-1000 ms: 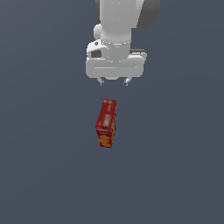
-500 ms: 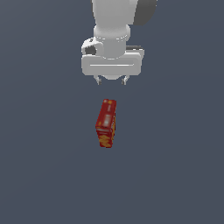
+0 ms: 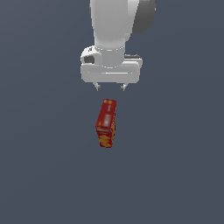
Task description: Pick up the object and move it to a goal position.
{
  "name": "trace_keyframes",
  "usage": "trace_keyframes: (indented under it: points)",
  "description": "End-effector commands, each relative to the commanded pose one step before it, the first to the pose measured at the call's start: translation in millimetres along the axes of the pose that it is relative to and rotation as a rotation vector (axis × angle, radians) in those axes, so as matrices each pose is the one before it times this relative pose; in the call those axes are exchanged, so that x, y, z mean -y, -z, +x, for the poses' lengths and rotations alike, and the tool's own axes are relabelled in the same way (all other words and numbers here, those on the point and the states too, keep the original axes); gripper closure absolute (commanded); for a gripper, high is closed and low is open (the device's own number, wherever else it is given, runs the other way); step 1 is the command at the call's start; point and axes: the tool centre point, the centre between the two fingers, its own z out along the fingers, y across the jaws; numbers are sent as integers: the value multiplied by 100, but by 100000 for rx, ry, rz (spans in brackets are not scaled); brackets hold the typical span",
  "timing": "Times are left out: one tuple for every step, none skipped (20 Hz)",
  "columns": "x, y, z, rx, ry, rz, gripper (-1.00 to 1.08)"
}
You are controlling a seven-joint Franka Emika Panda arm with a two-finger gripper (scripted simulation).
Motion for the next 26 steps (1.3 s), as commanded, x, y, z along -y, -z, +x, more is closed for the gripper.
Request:
trace_keyframes:
  points:
    - [-236,-1178,736,395,-2167,-118,-92]
    - [-108,-565,360,150,-1060,-55,-92]
    - [-115,-619,383,163,-1142,-65,-92]
    - [-110,-631,379,164,-1142,-70,-92]
    - [-101,-592,346,151,-1059,-67,-92]
    - [-91,-550,313,138,-974,-64,-92]
    - [-82,-508,282,126,-889,-61,-92]
    - [-72,-463,252,114,-803,-57,-92]
    - [-63,-418,222,101,-717,-52,-92]
    - [-55,-371,194,89,-632,-47,-92]
    - [-48,-324,167,77,-550,-42,-92]
    - [-39,-275,139,65,-462,-36,-92]
    - [-33,-226,113,53,-380,-30,-92]
    - [-26,-177,88,41,-297,-24,-92]
    - [-14,-126,62,29,-205,-16,-92]
    - [-16,-77,38,19,-136,-11,-92]
    - [21,-22,8,0,0,0,-92]
    - [-17,88,-94,94,209,-3,-92]
    - [1,-34,0,0,0,0,-92]
    - [2,-100,-1,0,0,0,-92]
    - [4,-167,-1,0,0,0,-92]
    - [6,-233,-2,0,0,0,-92]
    - [7,-300,-4,0,0,0,-92]
    - [-30,-353,-6,-23,-65,-2,-92]
    - [10,-433,-8,0,0,0,-92]
    - [11,-500,-11,0,0,0,-92]
